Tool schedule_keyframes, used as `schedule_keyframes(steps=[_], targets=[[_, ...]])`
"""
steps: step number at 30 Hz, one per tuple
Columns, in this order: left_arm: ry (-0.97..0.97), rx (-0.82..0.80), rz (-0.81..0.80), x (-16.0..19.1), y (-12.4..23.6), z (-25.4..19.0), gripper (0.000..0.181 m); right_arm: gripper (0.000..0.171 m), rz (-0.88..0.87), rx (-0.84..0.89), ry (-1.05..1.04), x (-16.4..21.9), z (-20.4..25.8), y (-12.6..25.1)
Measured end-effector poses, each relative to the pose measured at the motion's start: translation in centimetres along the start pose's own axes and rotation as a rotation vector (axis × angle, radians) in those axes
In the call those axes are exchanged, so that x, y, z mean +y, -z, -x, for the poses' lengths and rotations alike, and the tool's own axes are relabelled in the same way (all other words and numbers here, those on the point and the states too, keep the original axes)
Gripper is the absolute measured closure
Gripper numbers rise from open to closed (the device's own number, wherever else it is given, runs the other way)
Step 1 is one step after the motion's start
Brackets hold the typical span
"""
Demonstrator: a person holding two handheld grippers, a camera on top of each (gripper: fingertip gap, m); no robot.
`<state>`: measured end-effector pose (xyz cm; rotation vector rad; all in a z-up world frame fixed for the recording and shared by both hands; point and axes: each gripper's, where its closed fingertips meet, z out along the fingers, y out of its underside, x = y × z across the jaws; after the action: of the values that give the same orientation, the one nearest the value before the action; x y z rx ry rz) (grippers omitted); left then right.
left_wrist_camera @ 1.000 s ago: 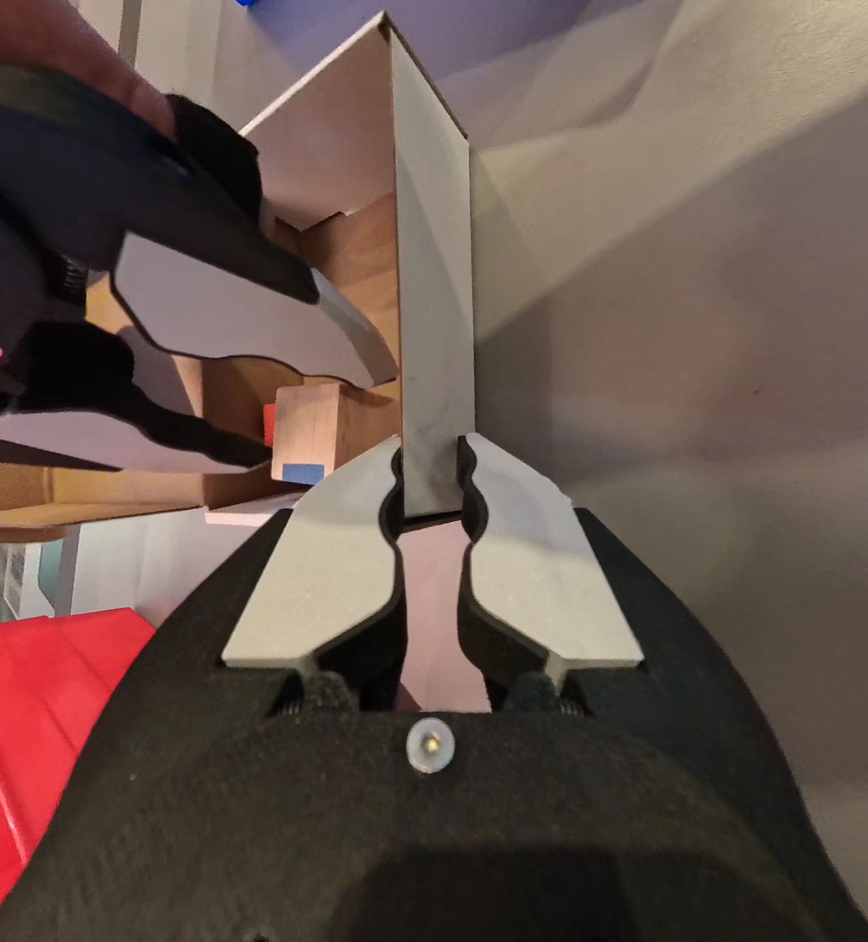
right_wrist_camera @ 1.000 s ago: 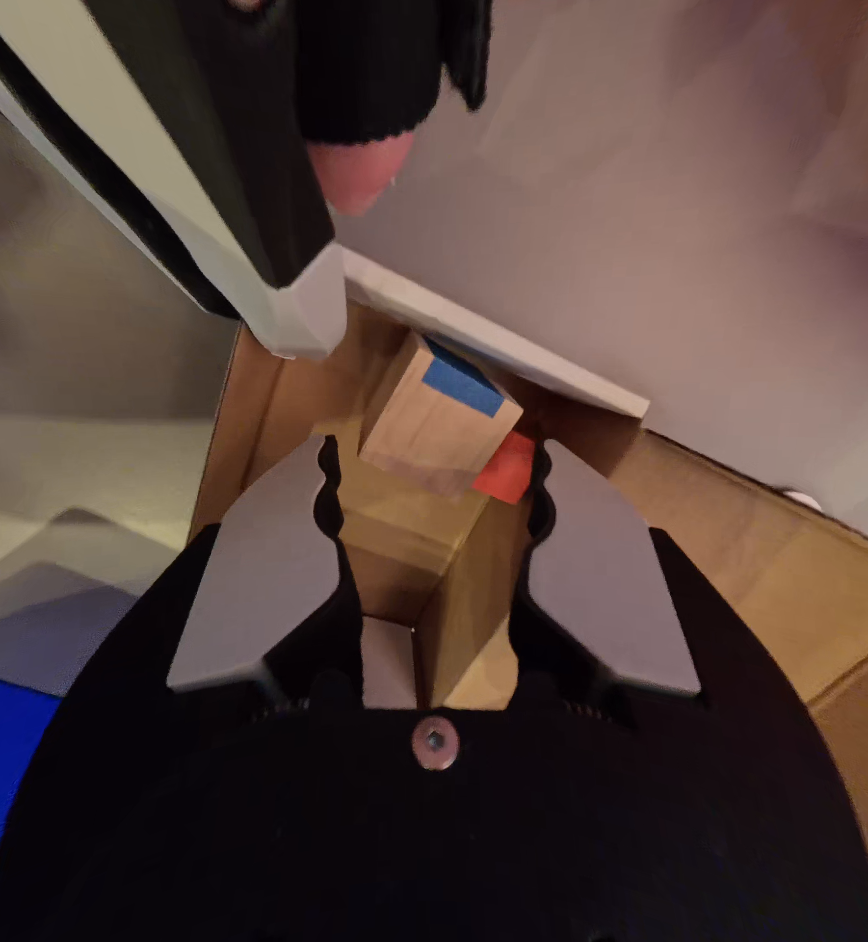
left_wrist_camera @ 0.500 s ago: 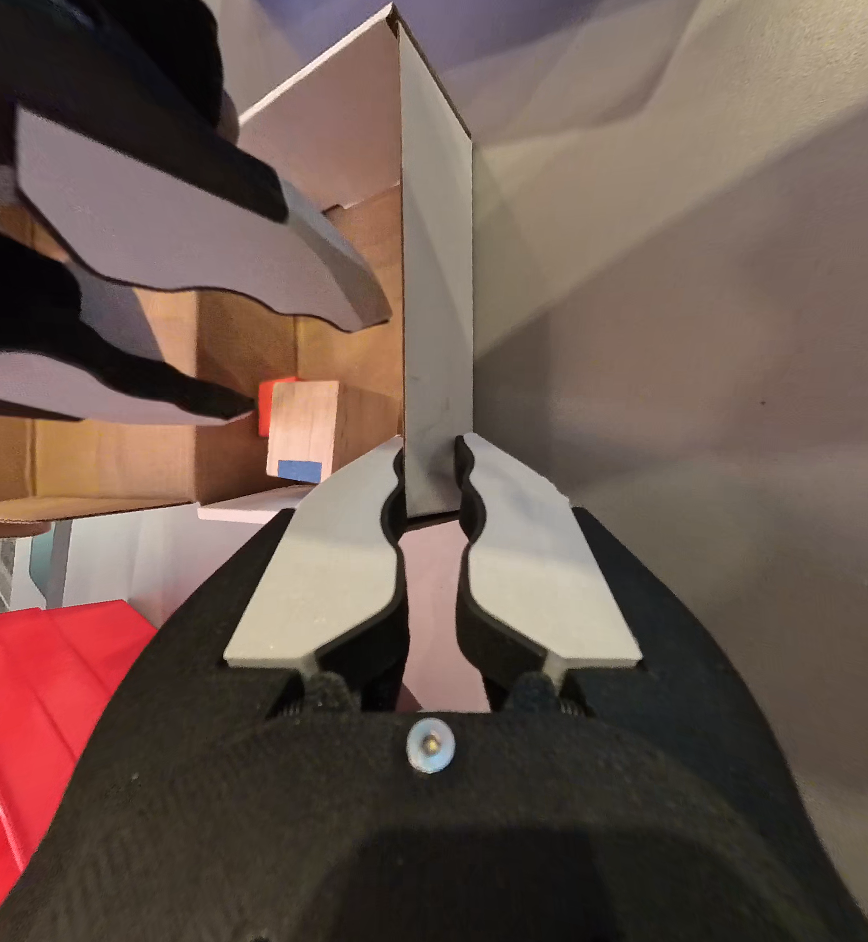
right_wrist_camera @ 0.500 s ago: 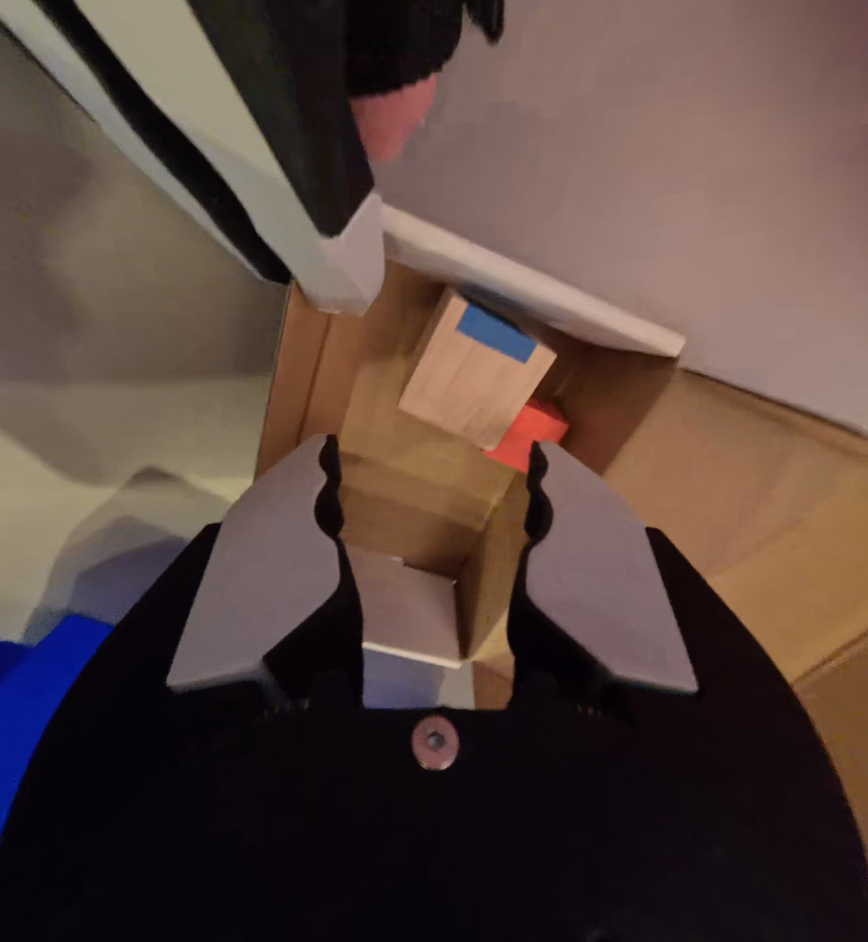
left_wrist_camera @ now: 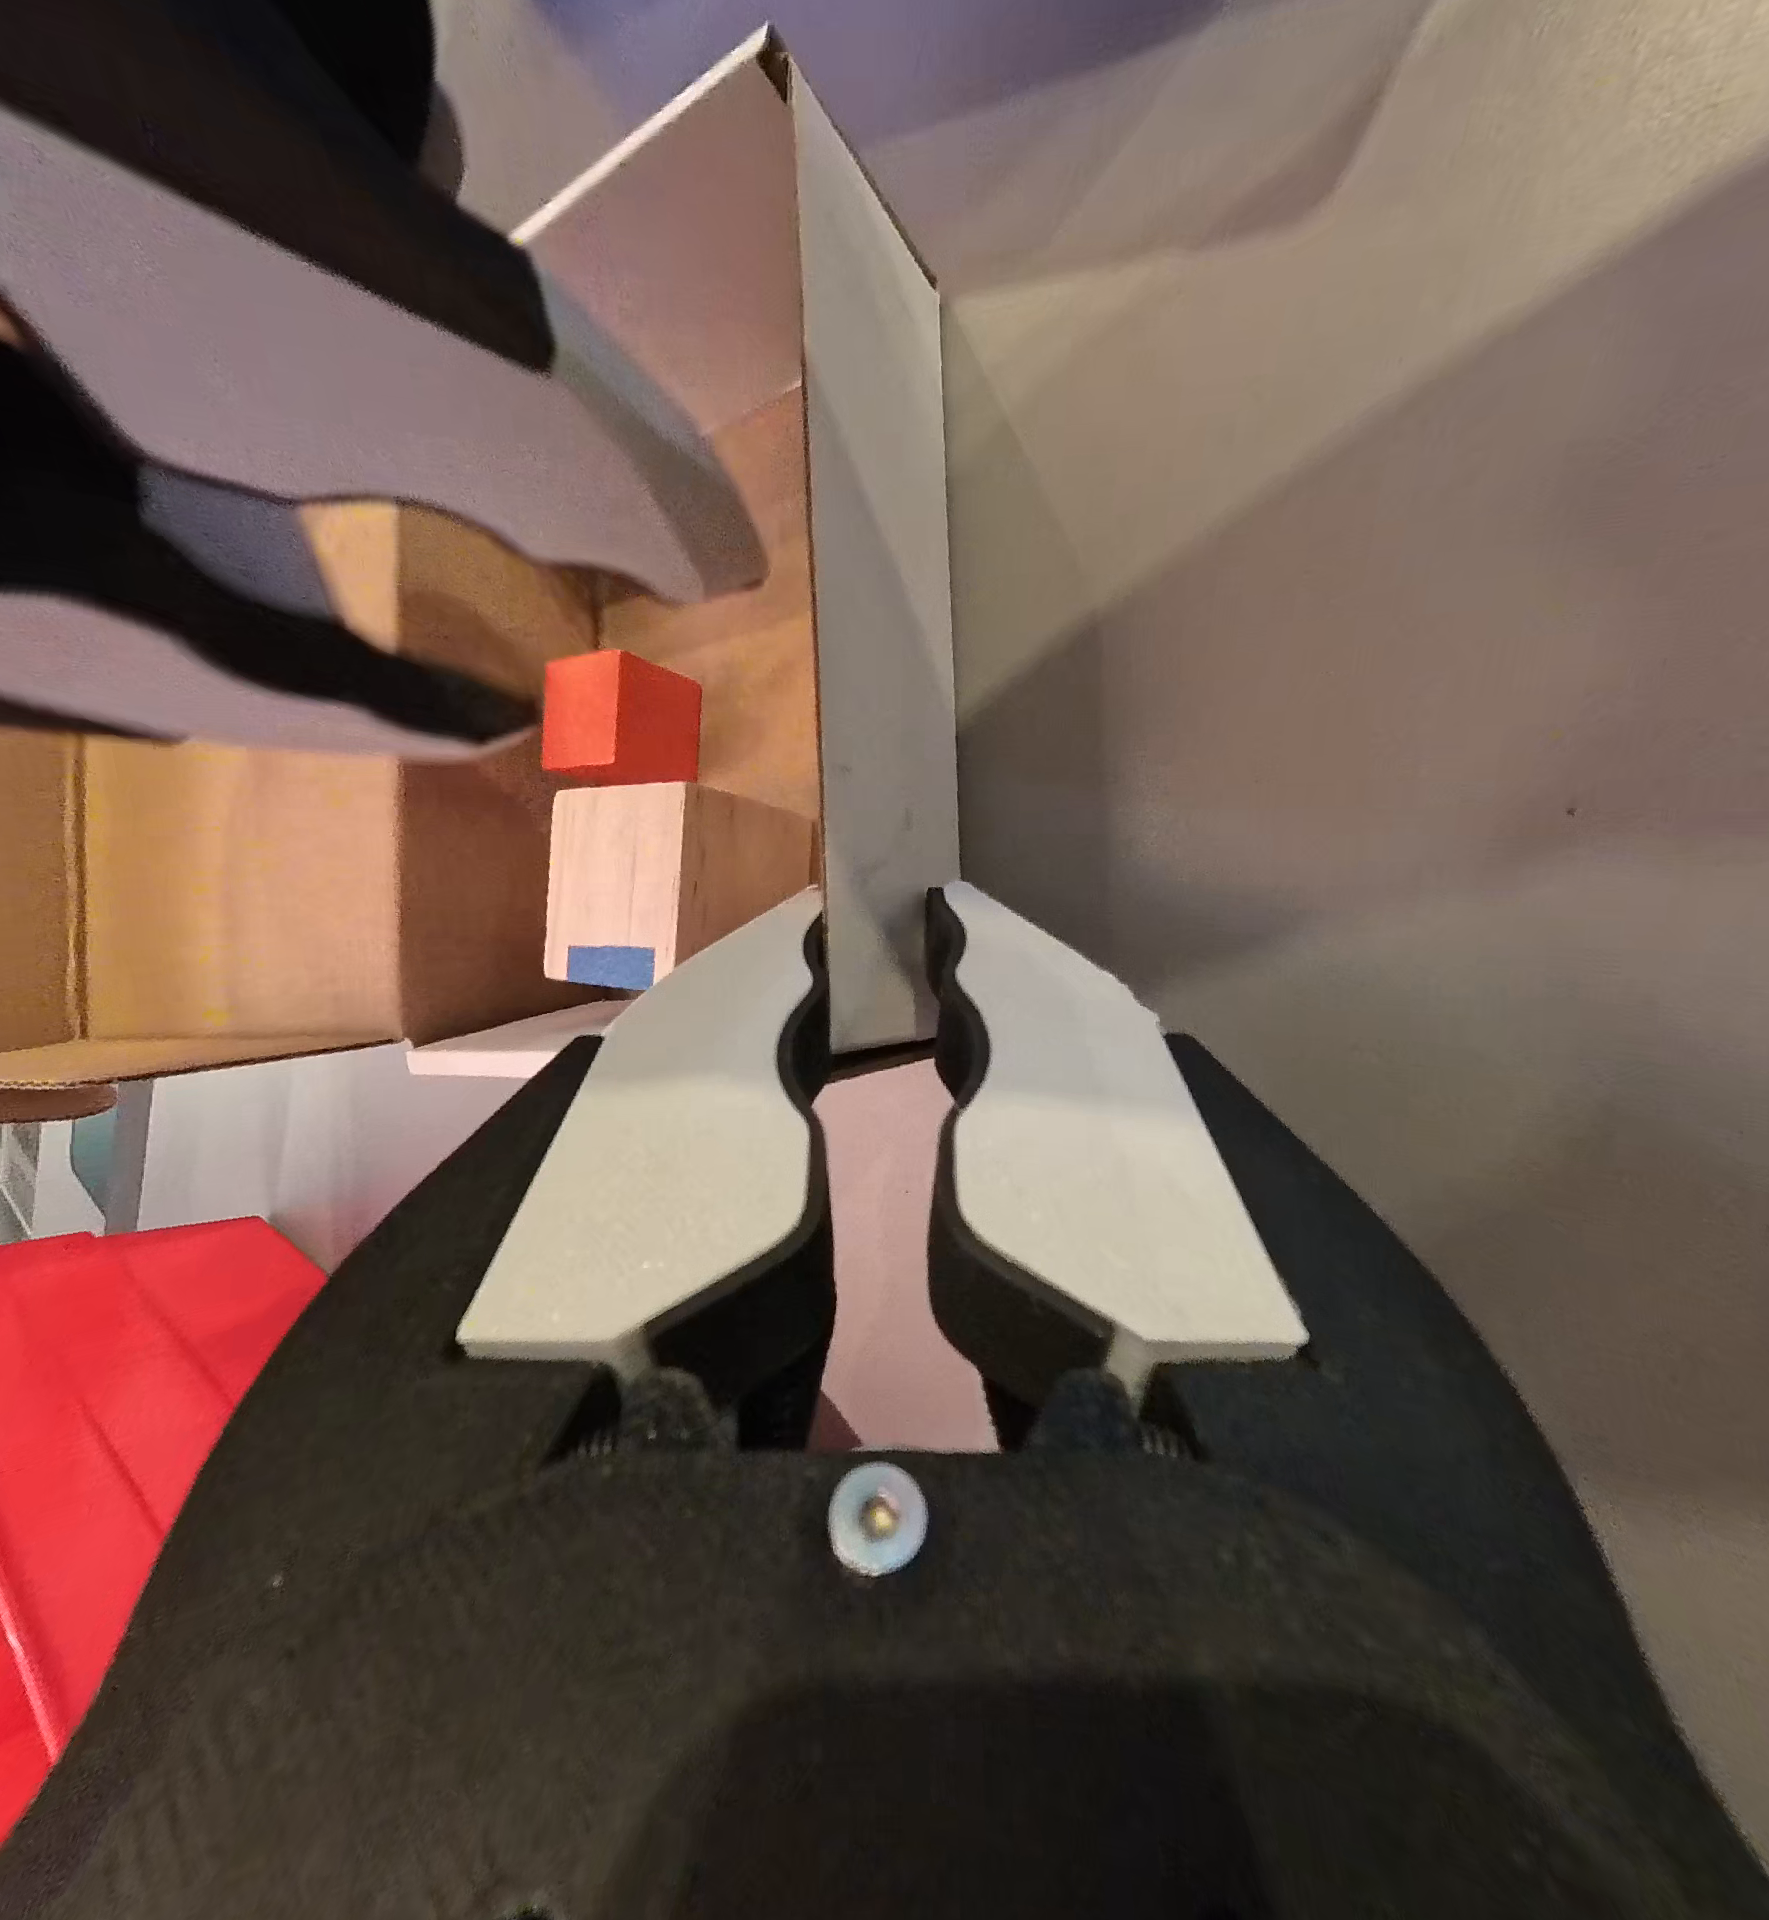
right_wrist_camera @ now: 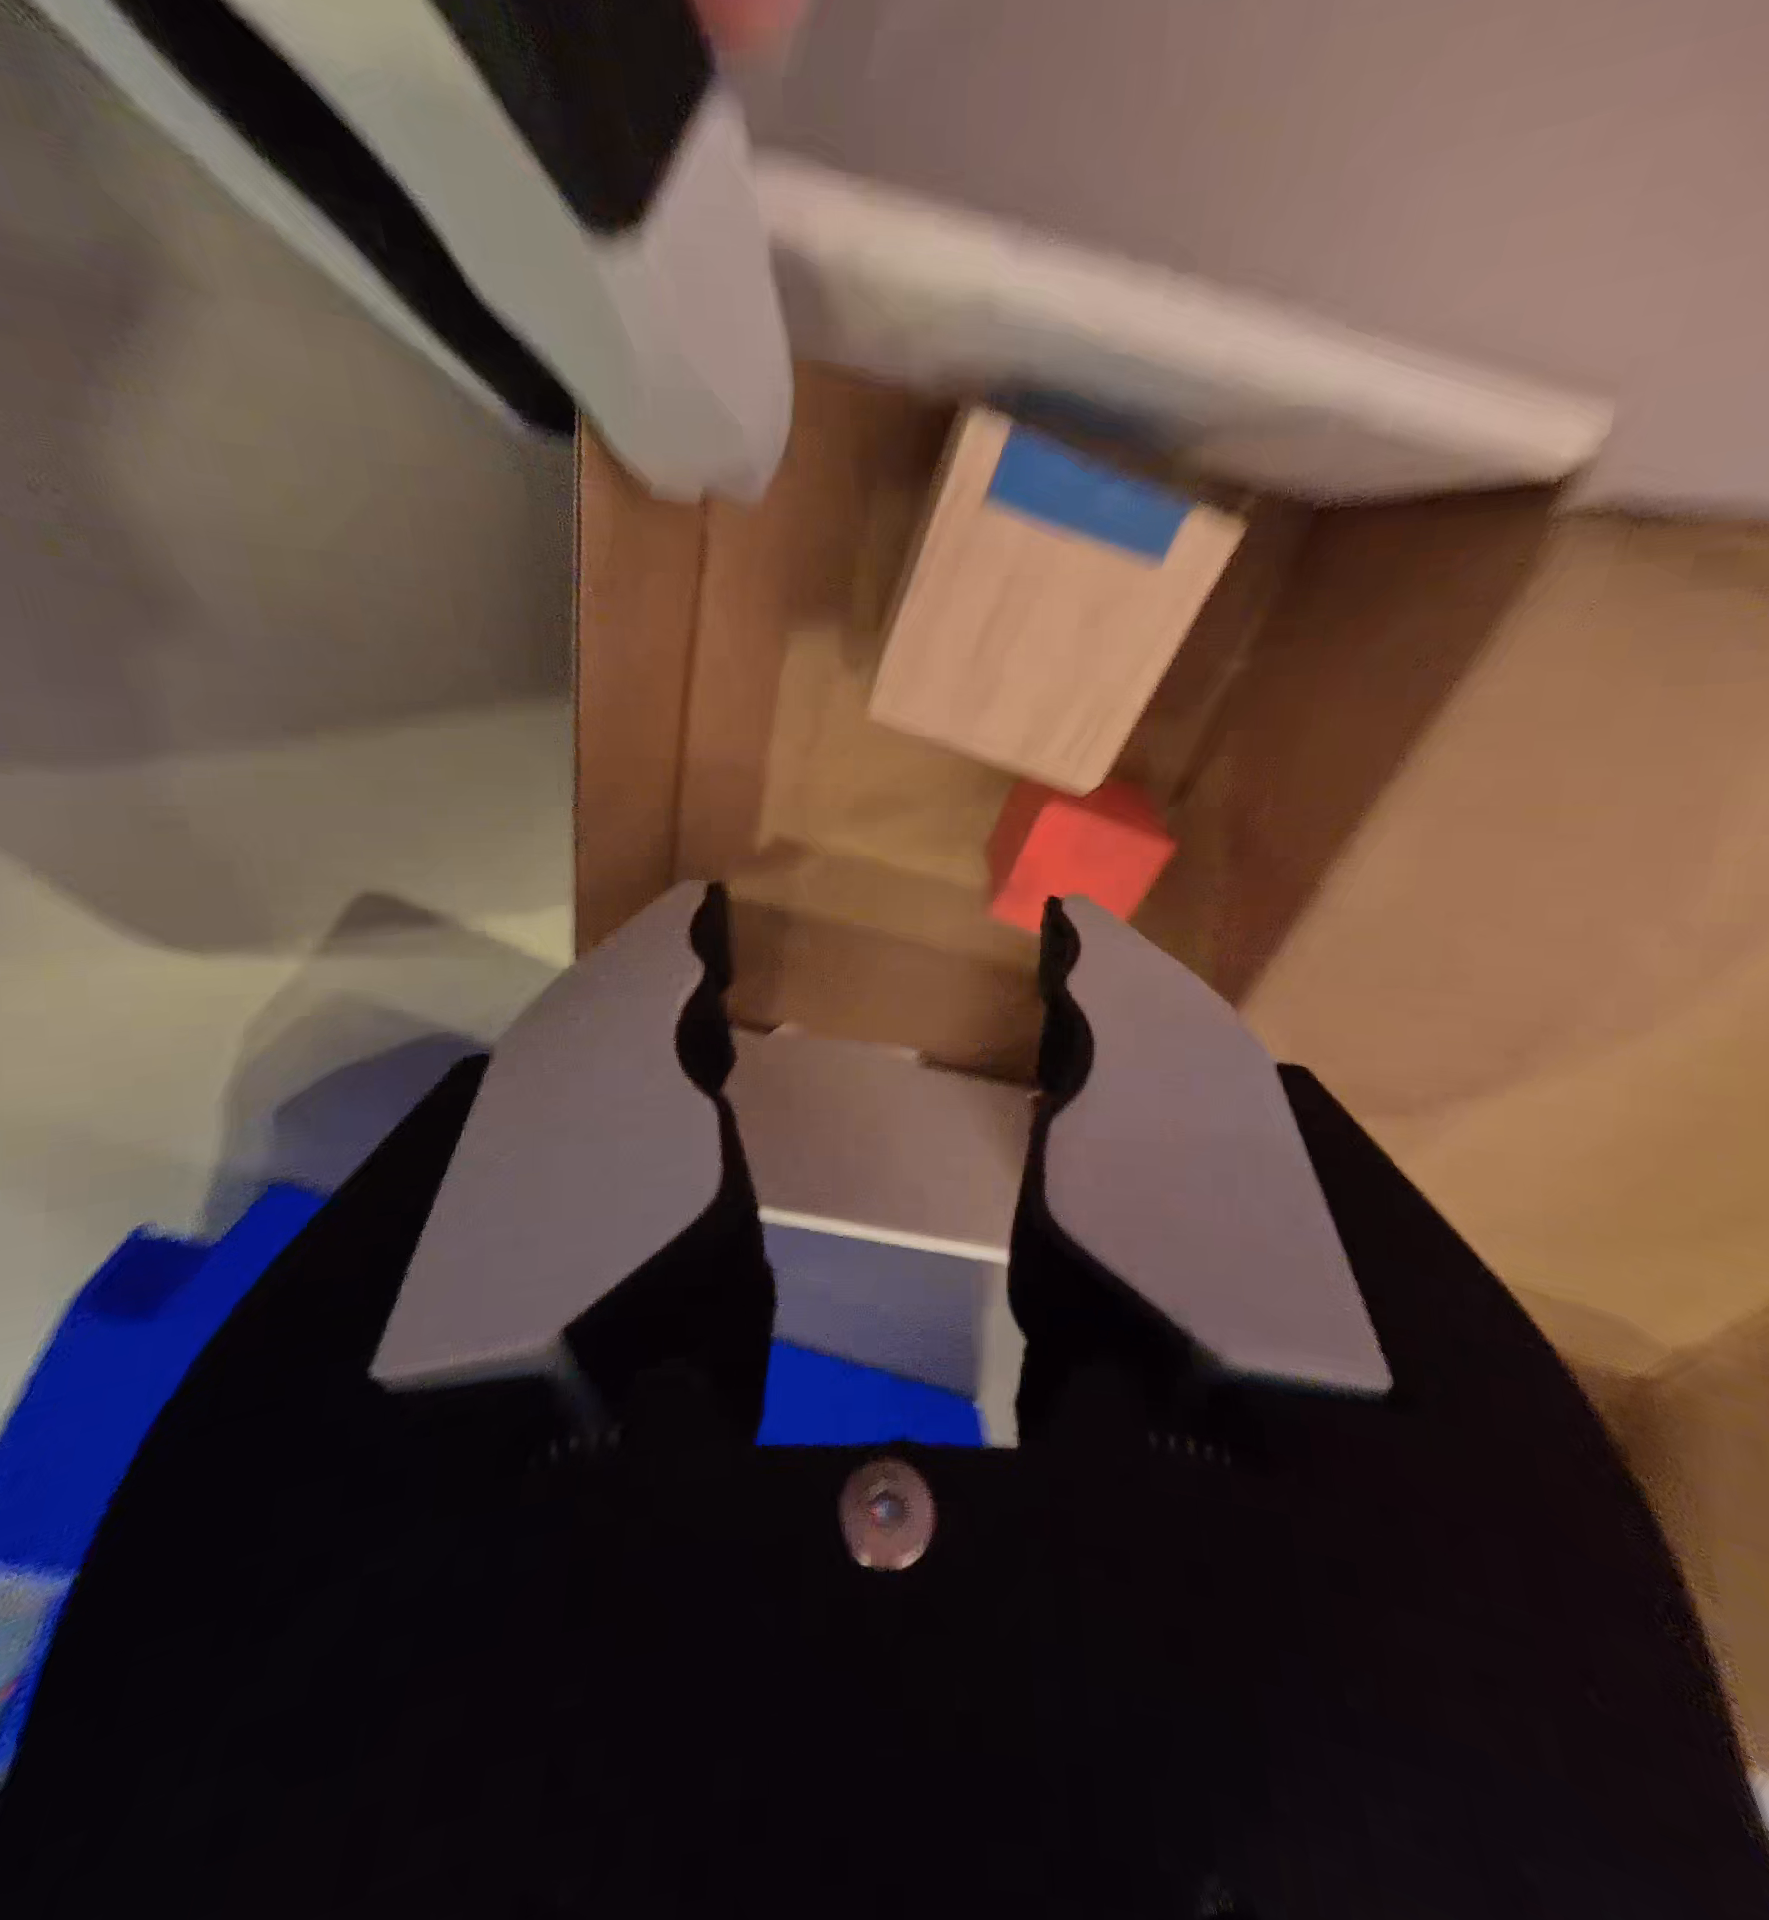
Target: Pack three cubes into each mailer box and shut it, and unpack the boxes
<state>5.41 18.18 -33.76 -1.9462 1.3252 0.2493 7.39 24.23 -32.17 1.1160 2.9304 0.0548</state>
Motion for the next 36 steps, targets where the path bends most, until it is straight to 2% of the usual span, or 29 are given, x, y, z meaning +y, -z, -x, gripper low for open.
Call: schedule_keyframes(steps=[2, 5, 8, 11, 12, 15, 17, 21, 24, 27, 31, 33, 36], targets=[[0.001, 0.001, -0.001, 0.0, 0.0, 0.0, 0.166, 0.109, -0.037, 0.049, 0.030, -0.9, -0.6, 0.2], [-0.002, -0.002, 0.002, 0.0, 0.0, 0.0, 0.166, 0.108, 0.014, 0.095, -0.012, -0.2, -1.8, -0.9], [-0.002, -0.001, 0.001, 0.0, 0.0, 0.0, 0.166, 0.116, 0.035, 0.108, -0.063, 0.3, -1.9, -1.7], [-0.002, -0.002, -0.001, 0.0, 0.0, 0.0, 0.166, 0.116, 0.051, 0.108, -0.123, 0.8, -1.7, -2.9], [-0.003, -0.003, -0.001, 0.0, 0.0, 0.0, 0.166, 0.119, 0.046, 0.090, -0.153, 0.8, -1.5, -3.2], [-0.003, -0.002, 0.000, 0.0, 0.0, 0.0, 0.165, 0.142, 0.037, 0.048, -0.176, 0.8, -0.7, -3.3], [-0.005, -0.003, 0.001, 0.0, 0.0, 0.0, 0.165, 0.142, 0.040, 0.058, -0.190, 0.9, -0.7, -3.2], [-0.010, -0.002, 0.000, 0.0, 0.0, 0.0, 0.164, 0.142, -0.008, 0.082, -0.226, 1.3, -0.5, -1.6], [-0.020, 0.001, -0.002, 0.0, 0.0, -0.2, 0.158, 0.142, -0.071, 0.145, -0.269, 2.0, 0.1, 1.8], [-0.030, 0.002, 0.001, 0.0, 0.0, -0.3, 0.153, 0.142, -0.108, 0.208, -0.343, 4.6, 2.1, 6.1], [-0.031, 0.006, 0.006, 0.1, 0.0, -0.3, 0.150, 0.142, -0.085, 0.234, -0.496, 10.6, 6.9, 9.9], [-0.036, 0.003, 0.010, 0.1, 0.0, -0.2, 0.148, 0.142, -0.018, 0.226, -0.567, 14.3, 9.7, 10.1], [-0.037, 0.004, 0.014, 0.2, -0.1, -0.2, 0.146, 0.142, 0.028, 0.153, -0.656, 18.1, 13.8, 8.4]])
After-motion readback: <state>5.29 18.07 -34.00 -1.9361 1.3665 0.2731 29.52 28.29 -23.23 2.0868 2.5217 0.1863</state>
